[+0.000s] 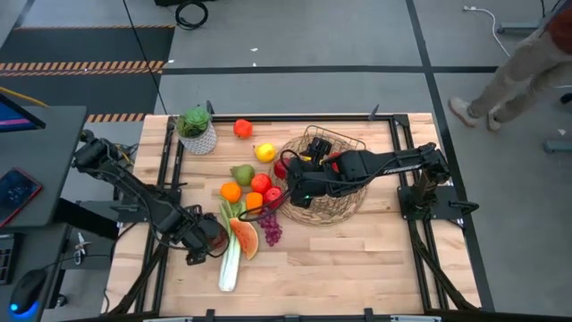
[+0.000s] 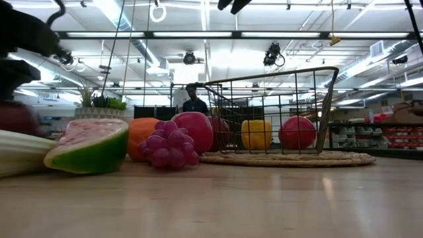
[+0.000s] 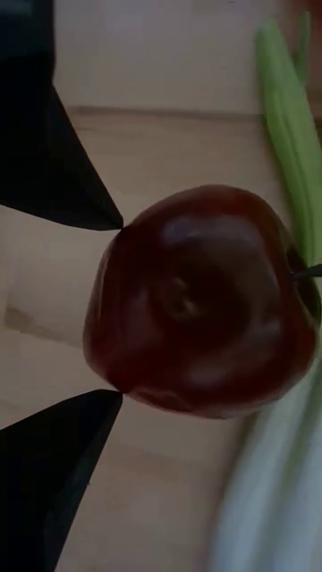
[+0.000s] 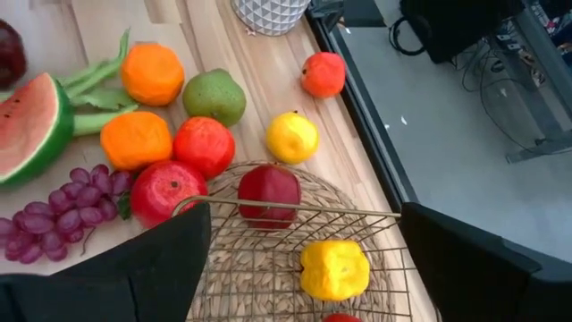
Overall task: Build produce basket
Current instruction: Put the red apple into the gold wire basket
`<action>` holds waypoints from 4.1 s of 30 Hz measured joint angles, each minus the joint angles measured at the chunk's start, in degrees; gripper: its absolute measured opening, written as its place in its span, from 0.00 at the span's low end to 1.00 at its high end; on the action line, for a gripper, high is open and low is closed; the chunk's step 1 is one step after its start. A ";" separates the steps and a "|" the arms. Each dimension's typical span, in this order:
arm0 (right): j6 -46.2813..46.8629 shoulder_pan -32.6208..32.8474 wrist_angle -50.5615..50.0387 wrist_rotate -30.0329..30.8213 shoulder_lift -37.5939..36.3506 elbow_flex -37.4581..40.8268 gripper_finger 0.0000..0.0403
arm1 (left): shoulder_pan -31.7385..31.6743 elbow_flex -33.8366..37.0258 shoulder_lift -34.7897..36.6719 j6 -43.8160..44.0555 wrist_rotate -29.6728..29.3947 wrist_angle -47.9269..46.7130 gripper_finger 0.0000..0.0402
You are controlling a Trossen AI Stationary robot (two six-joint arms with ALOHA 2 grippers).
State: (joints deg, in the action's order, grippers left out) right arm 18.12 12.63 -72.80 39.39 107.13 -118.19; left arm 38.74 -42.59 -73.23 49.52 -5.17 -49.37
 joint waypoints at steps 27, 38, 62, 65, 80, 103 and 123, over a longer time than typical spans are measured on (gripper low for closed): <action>-1.26 0.00 1.21 -0.26 0.02 0.00 0.91 | -11.87 -12.68 -2.55 -11.52 -2.72 0.08 0.77; -1.38 0.02 1.64 -0.26 0.04 0.00 0.91 | -16.09 -20.72 -20.95 -21.45 4.71 -5.32 0.77; -4.81 0.86 3.07 -0.21 0.04 0.02 0.91 | -18.45 -21.49 -26.27 -24.49 7.13 -7.38 0.59; -4.82 0.85 3.35 -0.19 0.04 0.02 0.91 | -18.45 -21.49 -26.27 -24.71 7.15 -7.42 0.55; -5.24 0.83 4.23 -0.01 0.04 0.02 0.91 | -17.42 -21.49 -26.27 -25.76 8.02 -12.01 0.41; -6.33 0.83 5.53 -0.44 0.04 0.02 0.91 | -16.96 -21.46 -26.25 -27.67 9.44 -15.02 0.20; -6.45 0.83 5.67 -0.45 0.04 0.02 0.91 | -16.59 -22.85 -26.25 -28.88 8.97 -18.51 0.02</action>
State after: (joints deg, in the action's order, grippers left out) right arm 11.67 13.45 -67.13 38.94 107.18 -118.17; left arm 22.16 -65.44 -99.48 20.64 3.80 -67.89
